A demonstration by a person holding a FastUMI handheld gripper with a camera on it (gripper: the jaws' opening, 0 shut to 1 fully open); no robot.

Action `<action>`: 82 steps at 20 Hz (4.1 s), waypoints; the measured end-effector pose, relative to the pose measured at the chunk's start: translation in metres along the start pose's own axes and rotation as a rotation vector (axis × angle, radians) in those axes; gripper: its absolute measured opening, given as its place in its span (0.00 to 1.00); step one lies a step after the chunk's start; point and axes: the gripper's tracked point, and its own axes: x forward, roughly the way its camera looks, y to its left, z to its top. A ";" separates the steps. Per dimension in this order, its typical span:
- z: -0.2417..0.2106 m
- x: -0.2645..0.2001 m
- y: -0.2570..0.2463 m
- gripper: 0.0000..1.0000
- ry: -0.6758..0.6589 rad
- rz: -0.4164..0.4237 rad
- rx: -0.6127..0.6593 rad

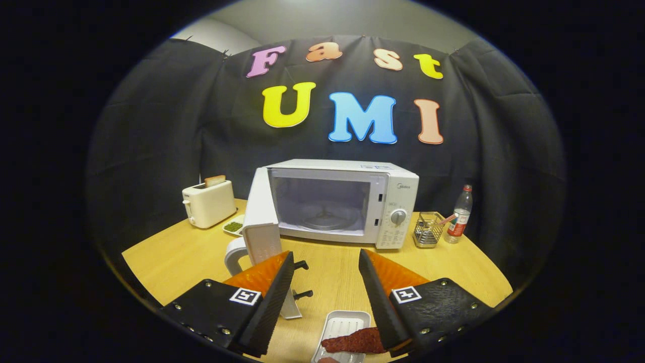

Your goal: Open the microwave, put the food inside, and close the microwave door.

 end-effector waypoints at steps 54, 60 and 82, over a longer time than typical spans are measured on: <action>-0.153 -0.054 -0.076 0.50 0.365 -0.067 0.620; -0.135 -0.054 -0.070 0.16 0.328 -0.044 0.653; 0.030 0.063 -0.048 0.07 0.110 0.098 0.527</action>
